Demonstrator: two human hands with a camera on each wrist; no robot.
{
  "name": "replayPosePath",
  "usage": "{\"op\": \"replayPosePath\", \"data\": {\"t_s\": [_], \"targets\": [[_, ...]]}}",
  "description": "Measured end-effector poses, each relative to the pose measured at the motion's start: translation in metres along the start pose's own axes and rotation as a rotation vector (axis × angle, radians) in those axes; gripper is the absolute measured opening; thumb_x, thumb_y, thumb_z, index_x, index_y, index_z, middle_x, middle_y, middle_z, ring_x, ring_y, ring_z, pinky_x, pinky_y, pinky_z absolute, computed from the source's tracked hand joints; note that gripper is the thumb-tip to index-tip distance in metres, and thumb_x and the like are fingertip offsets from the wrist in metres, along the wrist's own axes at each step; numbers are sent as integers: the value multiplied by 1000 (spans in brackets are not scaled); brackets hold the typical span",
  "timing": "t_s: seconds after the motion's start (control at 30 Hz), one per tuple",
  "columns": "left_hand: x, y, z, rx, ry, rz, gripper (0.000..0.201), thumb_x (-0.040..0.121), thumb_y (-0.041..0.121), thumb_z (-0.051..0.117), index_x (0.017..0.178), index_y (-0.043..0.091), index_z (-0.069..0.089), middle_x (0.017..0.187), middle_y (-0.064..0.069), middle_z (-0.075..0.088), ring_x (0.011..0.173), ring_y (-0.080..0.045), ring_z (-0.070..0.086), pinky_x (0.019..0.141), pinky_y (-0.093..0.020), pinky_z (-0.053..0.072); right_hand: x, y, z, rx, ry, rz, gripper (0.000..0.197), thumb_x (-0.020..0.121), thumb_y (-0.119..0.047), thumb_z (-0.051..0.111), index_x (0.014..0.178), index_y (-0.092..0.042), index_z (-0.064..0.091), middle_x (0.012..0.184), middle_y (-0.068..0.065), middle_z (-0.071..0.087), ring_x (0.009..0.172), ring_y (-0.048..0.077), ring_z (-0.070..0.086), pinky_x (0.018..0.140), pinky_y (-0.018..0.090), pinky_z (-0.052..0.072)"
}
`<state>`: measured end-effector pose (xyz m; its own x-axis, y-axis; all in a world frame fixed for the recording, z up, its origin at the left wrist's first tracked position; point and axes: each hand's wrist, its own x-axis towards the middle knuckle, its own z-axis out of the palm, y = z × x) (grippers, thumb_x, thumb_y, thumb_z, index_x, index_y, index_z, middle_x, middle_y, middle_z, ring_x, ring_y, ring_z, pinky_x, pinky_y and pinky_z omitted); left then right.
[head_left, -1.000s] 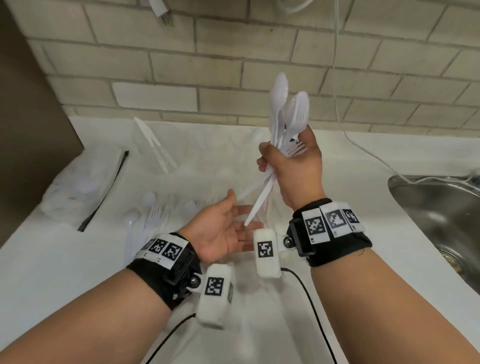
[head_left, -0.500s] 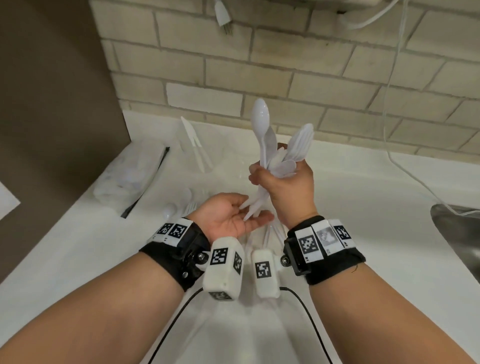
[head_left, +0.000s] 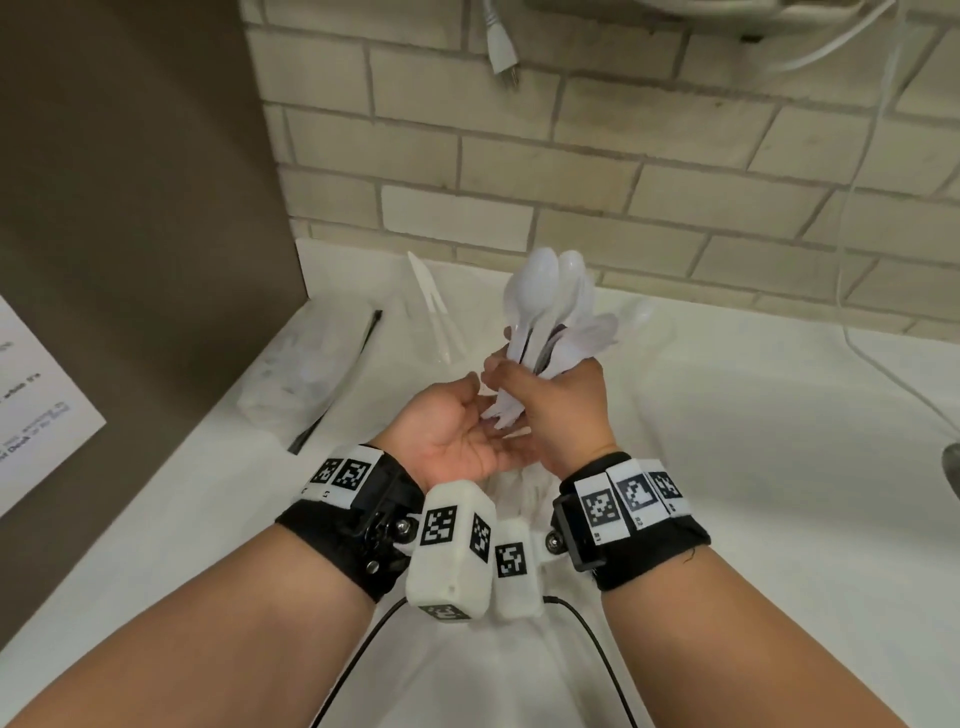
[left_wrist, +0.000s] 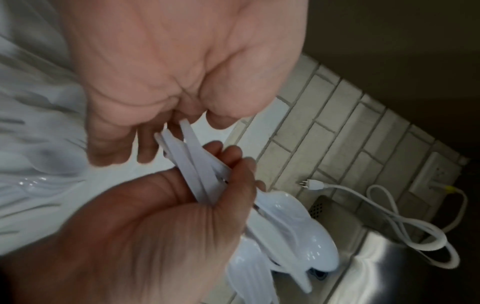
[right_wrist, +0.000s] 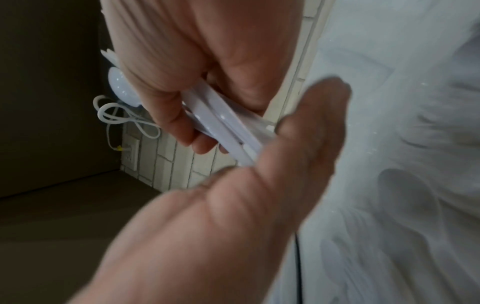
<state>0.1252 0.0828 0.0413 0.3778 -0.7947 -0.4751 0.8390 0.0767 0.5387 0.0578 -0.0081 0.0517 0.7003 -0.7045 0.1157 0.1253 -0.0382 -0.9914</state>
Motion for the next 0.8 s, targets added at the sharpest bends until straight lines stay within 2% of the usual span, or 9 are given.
{"op": "replayPosePath", "data": {"t_s": [0.1,0.2,0.27,0.4,0.5,0.57,0.63,0.7,0.8], "targets": [[7,3,-8,-59,17,-1,58,101,43,28,132,-1,48,122,-26,60,115,-36,56,102,-49,41,3,-1,4,15,-41,-11,26,73,5,71,70,-21,71,72,0,72,72,17,69,74,40,58],[11,6,-9,-62,-67,18,60,99,51,24,132,9,53,131,-17,59,125,-32,51,102,-48,41,3,2,9,39,-56,81,16,78,-1,72,81,-17,70,76,0,72,75,18,71,73,41,60],[12,10,-11,12,-122,10,65,95,59,27,129,10,55,125,-13,62,119,-34,54,104,-47,39,4,1,10,65,-50,106,8,85,-8,68,81,-15,68,69,3,69,68,19,68,63,33,57],[3,22,-9,315,-193,247,51,79,56,61,107,14,59,81,-5,59,70,-20,50,72,-33,40,8,1,1,-80,-112,45,26,88,-11,61,63,-3,62,51,13,57,46,23,56,47,24,46],[0,25,-2,675,-225,394,51,70,34,79,103,-1,61,94,-18,67,73,-41,53,57,-33,46,2,4,3,-300,-308,66,31,78,-10,54,48,-17,56,43,7,51,47,21,54,68,38,57],[0,24,4,714,-152,414,47,69,27,79,101,-5,66,104,-22,70,82,-59,57,46,-29,47,-1,4,6,-305,-416,91,27,66,-12,52,43,-26,56,42,6,51,50,15,56,78,38,56],[-3,22,7,680,-87,440,43,69,26,80,97,-5,69,105,-23,70,91,-61,58,42,-29,45,-3,3,7,-249,-513,100,25,65,-4,56,59,-26,67,48,9,57,54,11,59,79,34,54],[-6,21,10,672,-52,431,48,67,36,79,97,-1,71,105,-24,70,92,-58,59,44,-29,45,-1,4,7,-221,-582,117,22,69,5,62,88,-5,69,67,19,65,59,18,62,71,35,56],[-11,21,13,713,-68,416,55,62,54,80,95,10,75,103,-24,69,81,-65,56,45,-33,50,0,6,7,-255,-579,115,22,70,4,59,92,2,62,67,26,60,47,22,55,54,29,50]]}}
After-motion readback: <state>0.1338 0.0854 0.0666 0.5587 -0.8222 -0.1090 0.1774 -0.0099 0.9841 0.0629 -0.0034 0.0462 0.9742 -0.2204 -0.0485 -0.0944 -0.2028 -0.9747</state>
